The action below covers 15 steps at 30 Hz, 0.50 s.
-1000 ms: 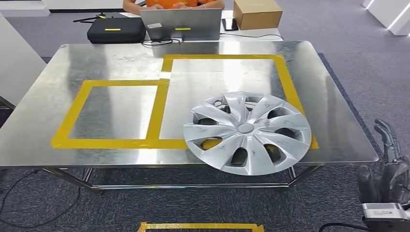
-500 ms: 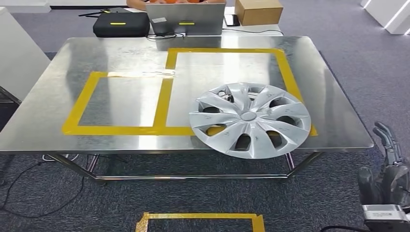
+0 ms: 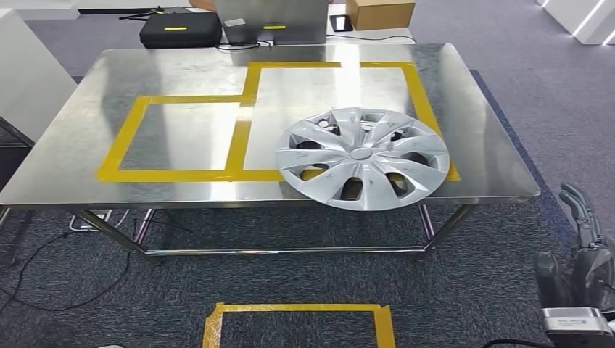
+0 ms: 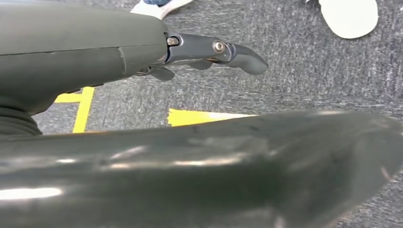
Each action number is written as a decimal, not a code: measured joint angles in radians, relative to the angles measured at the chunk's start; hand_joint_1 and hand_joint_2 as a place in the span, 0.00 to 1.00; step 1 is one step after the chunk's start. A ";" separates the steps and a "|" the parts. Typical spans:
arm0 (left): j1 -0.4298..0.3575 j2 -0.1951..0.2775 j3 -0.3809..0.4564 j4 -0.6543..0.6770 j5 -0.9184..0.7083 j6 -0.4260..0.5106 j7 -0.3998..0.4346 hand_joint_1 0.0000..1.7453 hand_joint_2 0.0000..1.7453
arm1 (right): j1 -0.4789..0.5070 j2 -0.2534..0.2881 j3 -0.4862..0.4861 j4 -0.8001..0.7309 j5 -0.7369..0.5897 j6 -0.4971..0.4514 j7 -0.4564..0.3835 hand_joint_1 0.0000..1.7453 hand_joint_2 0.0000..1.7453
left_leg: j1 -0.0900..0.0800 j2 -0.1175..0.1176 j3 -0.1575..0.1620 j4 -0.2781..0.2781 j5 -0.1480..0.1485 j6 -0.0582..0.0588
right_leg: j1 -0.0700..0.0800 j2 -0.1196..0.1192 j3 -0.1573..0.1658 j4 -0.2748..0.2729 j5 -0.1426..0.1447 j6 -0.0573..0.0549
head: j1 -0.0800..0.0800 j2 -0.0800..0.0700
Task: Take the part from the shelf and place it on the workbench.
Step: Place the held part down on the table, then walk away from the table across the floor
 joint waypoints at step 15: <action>-0.001 -0.005 0.005 0.000 -0.005 -0.004 -0.002 0.00 0.00 | -0.003 0.000 -0.015 0.000 -0.001 0.016 0.013 0.00 0.00 | 0.001 0.009 -0.172 0.001 0.138 0.011 | -0.010 0.005 0.165 0.004 -0.112 0.043 | 0.008 0.000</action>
